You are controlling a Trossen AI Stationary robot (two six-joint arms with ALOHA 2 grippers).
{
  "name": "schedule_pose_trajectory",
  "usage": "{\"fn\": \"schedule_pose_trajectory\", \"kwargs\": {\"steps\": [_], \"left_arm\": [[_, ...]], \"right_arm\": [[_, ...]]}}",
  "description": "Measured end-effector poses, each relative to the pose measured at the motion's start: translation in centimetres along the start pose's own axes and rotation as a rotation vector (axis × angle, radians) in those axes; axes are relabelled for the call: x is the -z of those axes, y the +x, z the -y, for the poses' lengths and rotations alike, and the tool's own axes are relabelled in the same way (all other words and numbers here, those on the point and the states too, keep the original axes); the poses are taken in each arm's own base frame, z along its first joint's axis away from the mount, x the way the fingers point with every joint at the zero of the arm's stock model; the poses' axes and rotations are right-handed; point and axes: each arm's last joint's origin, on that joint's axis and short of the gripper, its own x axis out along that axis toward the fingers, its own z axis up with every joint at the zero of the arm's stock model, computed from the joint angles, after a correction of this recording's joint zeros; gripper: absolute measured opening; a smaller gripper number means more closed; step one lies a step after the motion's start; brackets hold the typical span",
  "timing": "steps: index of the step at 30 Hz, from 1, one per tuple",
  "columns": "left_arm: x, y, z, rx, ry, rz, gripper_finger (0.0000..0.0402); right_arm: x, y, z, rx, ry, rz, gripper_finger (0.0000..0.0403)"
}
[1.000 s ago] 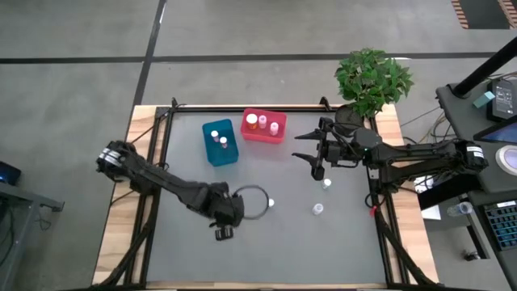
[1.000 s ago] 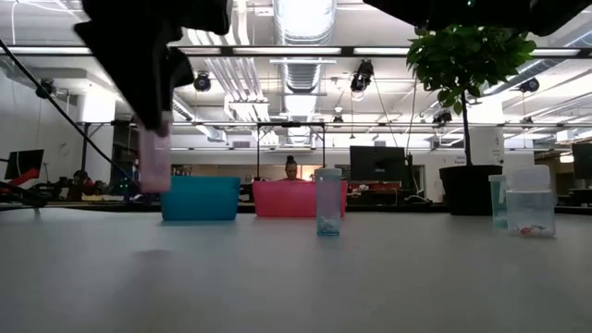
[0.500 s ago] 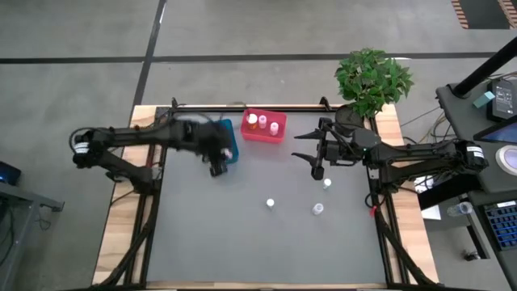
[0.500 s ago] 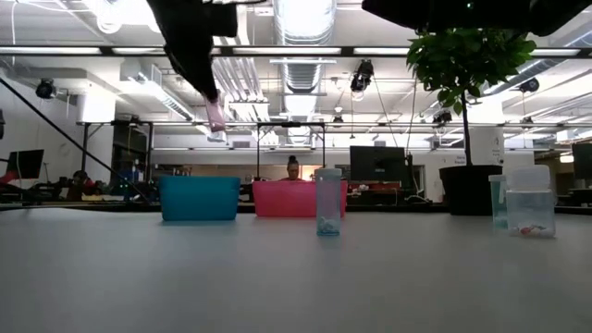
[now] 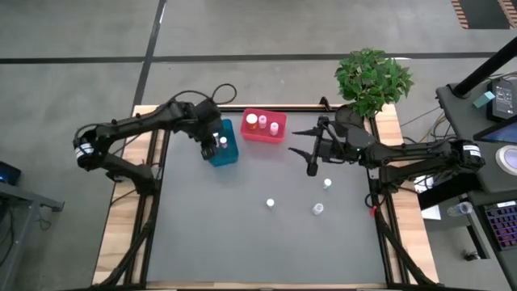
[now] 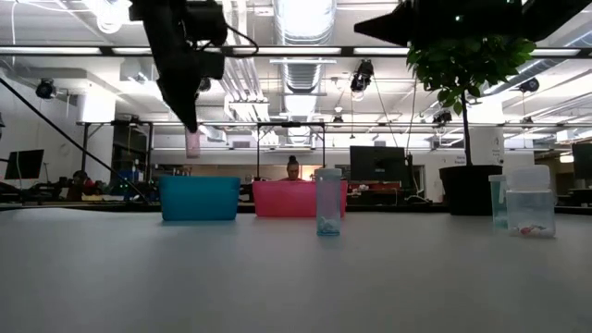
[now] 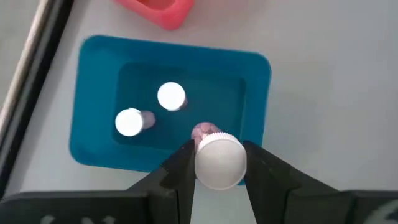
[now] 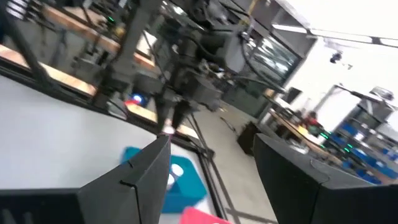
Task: Pick and place medicine bottles into bin by pill shape (circle, oval)
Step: Put the violet tablet bottle into the blue bin
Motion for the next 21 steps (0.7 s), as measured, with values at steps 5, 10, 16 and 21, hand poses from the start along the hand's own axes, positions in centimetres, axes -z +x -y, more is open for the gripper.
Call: {"fn": "schedule_pose_trajectory", "kwargs": {"steps": [5,10,16,21], "left_arm": [[-0.1,1.2,-1.4,-0.013,-0.029,-0.026,0.0095],[-0.3,2.9,-2.3,-0.004,-0.031,-0.082,0.0095],[-0.6,5.0,-2.6,0.016,-0.018,-0.132,0.0095],[-0.7,6.0,-3.0,0.019,-0.028,-0.163,0.0095]], "right_arm": [[0.1,0.0,0.9,0.057,-0.003,0.013,0.0219],[0.0,0.0,1.3,0.08,0.002,0.024,0.0219],[-0.2,-0.2,1.2,0.076,0.022,0.035,0.0219],[-0.7,-0.6,1.5,0.09,0.034,0.057,0.0219]]}}
